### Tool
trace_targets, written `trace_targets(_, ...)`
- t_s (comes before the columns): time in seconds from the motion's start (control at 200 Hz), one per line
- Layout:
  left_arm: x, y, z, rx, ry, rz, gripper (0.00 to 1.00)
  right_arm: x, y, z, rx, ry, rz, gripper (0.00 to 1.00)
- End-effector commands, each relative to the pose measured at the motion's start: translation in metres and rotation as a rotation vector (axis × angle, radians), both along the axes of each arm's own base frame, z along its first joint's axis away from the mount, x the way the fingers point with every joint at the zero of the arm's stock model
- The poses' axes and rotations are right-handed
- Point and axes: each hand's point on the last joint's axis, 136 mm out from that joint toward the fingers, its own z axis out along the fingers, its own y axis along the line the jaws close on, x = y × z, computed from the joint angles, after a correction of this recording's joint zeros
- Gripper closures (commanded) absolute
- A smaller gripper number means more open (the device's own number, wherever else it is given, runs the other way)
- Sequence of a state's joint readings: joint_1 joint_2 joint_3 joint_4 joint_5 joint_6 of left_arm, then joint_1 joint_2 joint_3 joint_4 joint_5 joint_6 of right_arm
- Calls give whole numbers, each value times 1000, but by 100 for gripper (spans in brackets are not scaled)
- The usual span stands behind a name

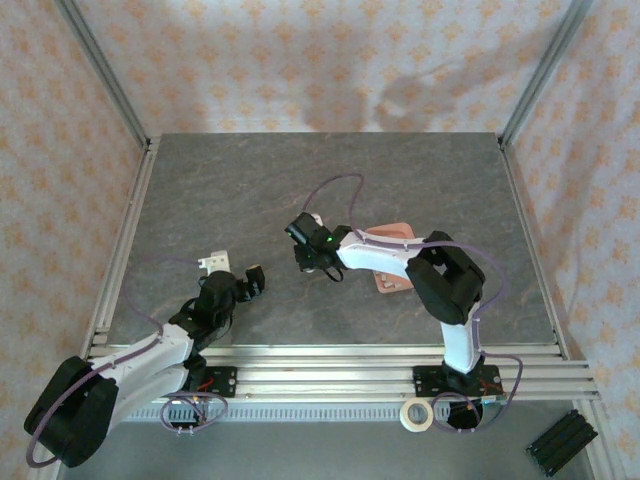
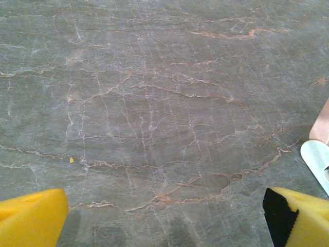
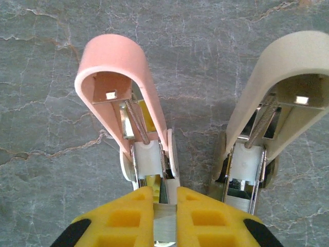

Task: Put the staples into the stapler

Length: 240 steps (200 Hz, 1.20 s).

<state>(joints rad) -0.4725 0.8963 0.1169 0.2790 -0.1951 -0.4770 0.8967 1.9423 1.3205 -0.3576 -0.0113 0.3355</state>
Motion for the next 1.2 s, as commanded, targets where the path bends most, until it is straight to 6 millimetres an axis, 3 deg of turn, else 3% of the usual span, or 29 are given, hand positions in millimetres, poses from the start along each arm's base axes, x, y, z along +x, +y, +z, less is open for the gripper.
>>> trace_targets(0.0, 5, 0, 11, 6, -26, 8, 2, 11, 6, 20, 29, -51, 1, 86)
trace_targets(0.475, 6, 0, 11, 7, -30, 11, 2, 13, 12, 12, 40, -30, 9, 86)
trace_targets(0.916, 7, -1, 11, 5, -29, 8, 2, 9, 7, -4, 10, 1, 4, 86)
trace_targets(1.196, 7, -1, 9, 5, -25, 6, 2, 5, -1, -3, -14, -2, 6, 86)
